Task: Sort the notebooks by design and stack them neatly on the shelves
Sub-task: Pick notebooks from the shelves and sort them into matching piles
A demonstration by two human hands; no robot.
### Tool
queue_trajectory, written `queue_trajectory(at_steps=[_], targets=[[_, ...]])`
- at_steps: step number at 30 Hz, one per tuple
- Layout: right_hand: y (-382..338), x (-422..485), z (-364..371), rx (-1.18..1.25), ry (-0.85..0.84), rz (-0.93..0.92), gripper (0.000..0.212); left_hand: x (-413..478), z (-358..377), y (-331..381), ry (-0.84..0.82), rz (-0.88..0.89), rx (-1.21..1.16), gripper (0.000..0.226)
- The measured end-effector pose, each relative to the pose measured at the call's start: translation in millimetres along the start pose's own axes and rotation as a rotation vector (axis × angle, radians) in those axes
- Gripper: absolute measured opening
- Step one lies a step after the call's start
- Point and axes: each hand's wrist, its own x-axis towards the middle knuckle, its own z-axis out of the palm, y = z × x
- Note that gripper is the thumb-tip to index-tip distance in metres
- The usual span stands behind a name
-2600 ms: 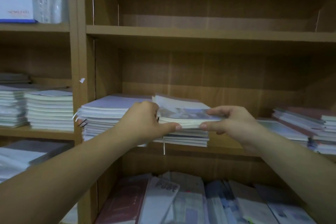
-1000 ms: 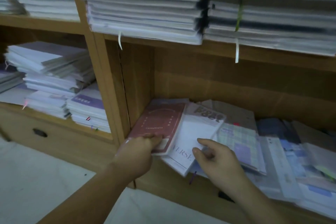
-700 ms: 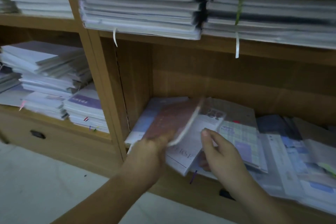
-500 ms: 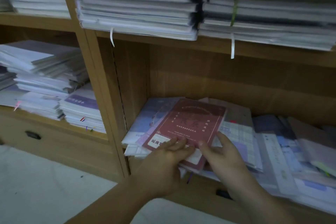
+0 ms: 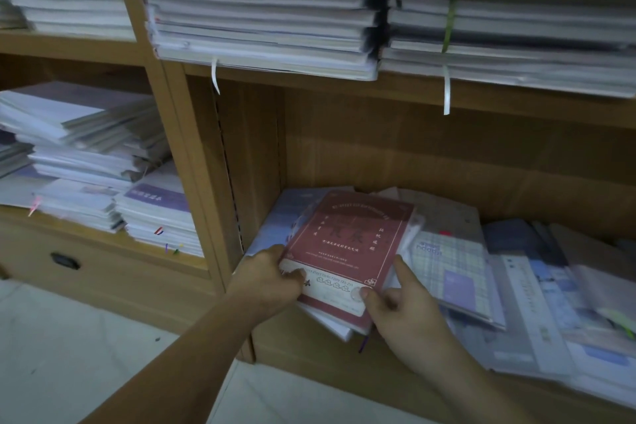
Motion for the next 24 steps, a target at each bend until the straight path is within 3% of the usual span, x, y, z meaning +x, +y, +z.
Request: queue_trajectory(at_steps=[3,6,9,12,18,24], targets=[[1,-1,-3,-0.103,0.042,-0.031,0.045,-4,-6,5,-0.033,-0.002,-0.086,0.036],[-4,-2,-24,-0.283,0.089,-0.013,0.028,-17,-7,13,-0.207,0.001,-0.387,0.040],[-5,-6,-42,-0.466,0.056,-0.015,0.026,-31,2,20,-0.333,0.035,-0.354,0.039],[0,-10,-43,-0.551,0.042,-0.021,0.040,-34,7,22,-0.346,0.033,-0.342,0.031],[-5,-17,-54,-0.302,0.043,0.068,0.026,-45,-2,30,-0.358,-0.038,-0.539,0.037],[-18,-47,-76,-0.213,0.013,0.142,0.028,-86,-12,43,-0.307,0.074,-0.573,0.036]])
